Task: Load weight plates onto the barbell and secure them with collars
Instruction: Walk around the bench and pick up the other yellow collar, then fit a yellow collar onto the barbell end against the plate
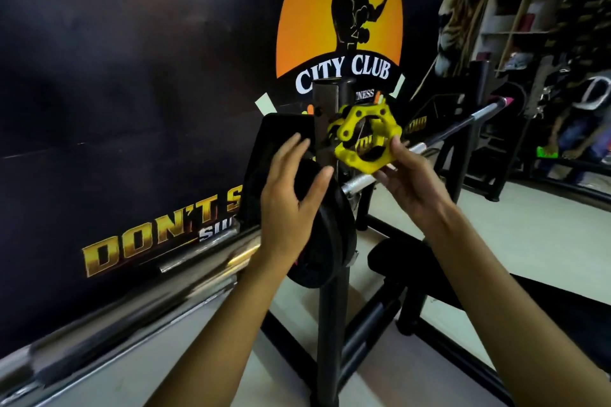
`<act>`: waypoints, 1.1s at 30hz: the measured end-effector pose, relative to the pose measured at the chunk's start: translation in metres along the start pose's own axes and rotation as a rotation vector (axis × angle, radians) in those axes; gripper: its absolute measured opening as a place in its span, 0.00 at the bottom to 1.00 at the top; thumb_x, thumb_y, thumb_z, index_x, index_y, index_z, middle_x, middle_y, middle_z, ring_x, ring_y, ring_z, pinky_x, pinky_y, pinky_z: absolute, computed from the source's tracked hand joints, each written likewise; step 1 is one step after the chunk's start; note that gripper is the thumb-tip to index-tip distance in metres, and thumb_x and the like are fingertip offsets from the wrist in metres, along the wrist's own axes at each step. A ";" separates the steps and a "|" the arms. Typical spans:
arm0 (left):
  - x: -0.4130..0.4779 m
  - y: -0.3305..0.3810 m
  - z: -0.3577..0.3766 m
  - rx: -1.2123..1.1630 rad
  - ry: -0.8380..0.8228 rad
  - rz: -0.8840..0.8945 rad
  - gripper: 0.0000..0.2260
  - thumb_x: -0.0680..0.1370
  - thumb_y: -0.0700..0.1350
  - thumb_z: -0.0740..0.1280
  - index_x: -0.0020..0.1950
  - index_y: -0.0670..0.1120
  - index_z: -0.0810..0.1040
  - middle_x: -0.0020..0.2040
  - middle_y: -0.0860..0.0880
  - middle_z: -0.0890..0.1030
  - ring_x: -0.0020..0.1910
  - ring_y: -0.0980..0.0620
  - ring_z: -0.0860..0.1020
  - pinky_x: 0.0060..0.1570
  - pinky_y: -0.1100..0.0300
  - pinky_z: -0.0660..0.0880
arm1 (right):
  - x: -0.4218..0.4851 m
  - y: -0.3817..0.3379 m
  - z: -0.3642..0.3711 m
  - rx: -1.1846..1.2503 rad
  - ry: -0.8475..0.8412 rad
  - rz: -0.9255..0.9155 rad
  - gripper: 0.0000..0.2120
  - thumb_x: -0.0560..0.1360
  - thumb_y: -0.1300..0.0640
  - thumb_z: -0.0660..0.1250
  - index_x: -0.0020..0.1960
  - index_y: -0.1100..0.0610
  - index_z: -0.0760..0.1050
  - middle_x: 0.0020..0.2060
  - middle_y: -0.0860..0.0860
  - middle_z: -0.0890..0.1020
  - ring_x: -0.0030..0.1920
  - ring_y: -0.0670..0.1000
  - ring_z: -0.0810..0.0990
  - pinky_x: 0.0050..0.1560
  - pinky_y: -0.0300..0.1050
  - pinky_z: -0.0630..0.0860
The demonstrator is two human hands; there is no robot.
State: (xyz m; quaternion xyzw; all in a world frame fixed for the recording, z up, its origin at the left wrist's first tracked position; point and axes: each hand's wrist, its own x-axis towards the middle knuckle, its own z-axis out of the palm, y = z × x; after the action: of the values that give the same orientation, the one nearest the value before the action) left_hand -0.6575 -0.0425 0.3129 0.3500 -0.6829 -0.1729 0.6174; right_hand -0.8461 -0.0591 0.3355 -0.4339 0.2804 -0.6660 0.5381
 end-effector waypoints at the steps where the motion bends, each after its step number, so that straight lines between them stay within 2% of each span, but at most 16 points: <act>1: -0.003 0.009 -0.003 -0.122 -0.012 -0.048 0.24 0.76 0.50 0.67 0.69 0.44 0.68 0.69 0.50 0.70 0.67 0.56 0.70 0.64 0.65 0.69 | -0.011 0.004 0.008 -0.002 0.011 -0.012 0.14 0.69 0.52 0.66 0.51 0.57 0.80 0.49 0.54 0.84 0.52 0.52 0.83 0.57 0.48 0.77; 4: -0.005 0.024 -0.021 -0.384 -0.107 -0.256 0.26 0.74 0.45 0.70 0.70 0.40 0.67 0.68 0.44 0.72 0.65 0.53 0.72 0.65 0.57 0.71 | -0.044 0.015 0.035 -0.010 0.049 -0.062 0.16 0.69 0.53 0.65 0.53 0.60 0.78 0.47 0.52 0.85 0.50 0.50 0.83 0.55 0.44 0.79; 6: -0.013 0.026 -0.036 -0.525 -0.150 -0.339 0.24 0.74 0.41 0.70 0.67 0.38 0.69 0.63 0.42 0.76 0.62 0.51 0.76 0.62 0.57 0.74 | -0.068 0.023 0.053 0.031 0.083 -0.083 0.16 0.71 0.53 0.64 0.55 0.61 0.77 0.49 0.53 0.85 0.51 0.51 0.83 0.56 0.45 0.79; 9: -0.035 0.024 -0.063 -0.698 -0.299 -0.490 0.11 0.74 0.39 0.69 0.56 0.42 0.77 0.48 0.50 0.83 0.48 0.56 0.82 0.50 0.61 0.79 | -0.104 0.047 0.085 0.094 0.119 -0.132 0.15 0.72 0.54 0.62 0.54 0.59 0.79 0.52 0.54 0.84 0.55 0.52 0.82 0.58 0.45 0.78; 12: -0.062 0.016 -0.087 -0.734 -0.334 -0.507 0.05 0.74 0.38 0.69 0.47 0.47 0.78 0.40 0.56 0.83 0.43 0.59 0.81 0.45 0.60 0.79 | -0.139 0.073 0.115 0.074 0.125 -0.147 0.14 0.74 0.54 0.61 0.53 0.57 0.81 0.51 0.54 0.84 0.54 0.52 0.82 0.55 0.42 0.79; 15: -0.084 0.018 -0.116 -0.827 -0.322 -0.531 0.08 0.73 0.36 0.70 0.51 0.43 0.79 0.42 0.53 0.83 0.45 0.56 0.82 0.44 0.61 0.80 | -0.174 0.084 0.141 -0.015 0.182 -0.122 0.18 0.74 0.52 0.61 0.60 0.59 0.76 0.55 0.57 0.82 0.55 0.54 0.81 0.55 0.45 0.79; 17: -0.095 0.023 -0.138 -0.868 -0.369 -0.546 0.10 0.72 0.36 0.70 0.53 0.41 0.79 0.45 0.48 0.83 0.49 0.50 0.82 0.43 0.62 0.80 | -0.197 0.075 0.157 -0.197 0.245 -0.129 0.21 0.74 0.51 0.62 0.62 0.61 0.74 0.54 0.56 0.81 0.55 0.53 0.80 0.53 0.46 0.80; 19: -0.098 0.025 -0.163 -0.859 -0.427 -0.518 0.09 0.72 0.36 0.70 0.52 0.43 0.80 0.44 0.48 0.83 0.48 0.49 0.82 0.42 0.62 0.80 | -0.219 0.064 0.177 -0.392 0.280 -0.136 0.19 0.73 0.49 0.63 0.59 0.58 0.76 0.51 0.52 0.83 0.53 0.49 0.81 0.48 0.41 0.80; 22: -0.102 0.024 -0.211 -0.842 -0.529 -0.410 0.10 0.72 0.37 0.70 0.51 0.46 0.81 0.43 0.51 0.85 0.46 0.53 0.83 0.41 0.62 0.80 | -0.245 0.064 0.214 -0.618 0.254 -0.086 0.17 0.69 0.47 0.66 0.54 0.54 0.79 0.47 0.49 0.84 0.50 0.45 0.82 0.46 0.36 0.78; 26: -0.117 0.011 -0.282 -0.808 -0.626 -0.364 0.13 0.67 0.41 0.71 0.51 0.50 0.81 0.42 0.55 0.86 0.45 0.58 0.83 0.41 0.67 0.79 | -0.278 0.100 0.260 -0.605 0.260 -0.061 0.26 0.67 0.48 0.69 0.64 0.51 0.72 0.54 0.55 0.80 0.55 0.52 0.81 0.56 0.48 0.79; 29: -0.125 -0.006 -0.301 -0.758 -0.621 -0.379 0.13 0.64 0.45 0.71 0.47 0.52 0.82 0.42 0.57 0.85 0.45 0.61 0.82 0.39 0.70 0.76 | -0.287 0.119 0.272 -0.658 0.257 -0.031 0.18 0.69 0.48 0.68 0.58 0.47 0.76 0.52 0.50 0.82 0.57 0.52 0.80 0.62 0.55 0.75; 33: -0.134 -0.032 -0.353 -0.734 -0.693 -0.354 0.13 0.64 0.45 0.73 0.47 0.56 0.84 0.46 0.56 0.85 0.49 0.59 0.82 0.43 0.70 0.76 | -0.301 0.161 0.315 -0.685 0.287 0.006 0.15 0.74 0.55 0.66 0.60 0.54 0.75 0.56 0.57 0.81 0.58 0.56 0.79 0.62 0.61 0.73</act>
State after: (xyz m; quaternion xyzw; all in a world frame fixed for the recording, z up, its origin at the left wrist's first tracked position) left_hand -0.3099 0.0974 0.2573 0.1435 -0.6720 -0.6074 0.3987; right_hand -0.4794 0.2170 0.2639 -0.4902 0.5610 -0.5861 0.3185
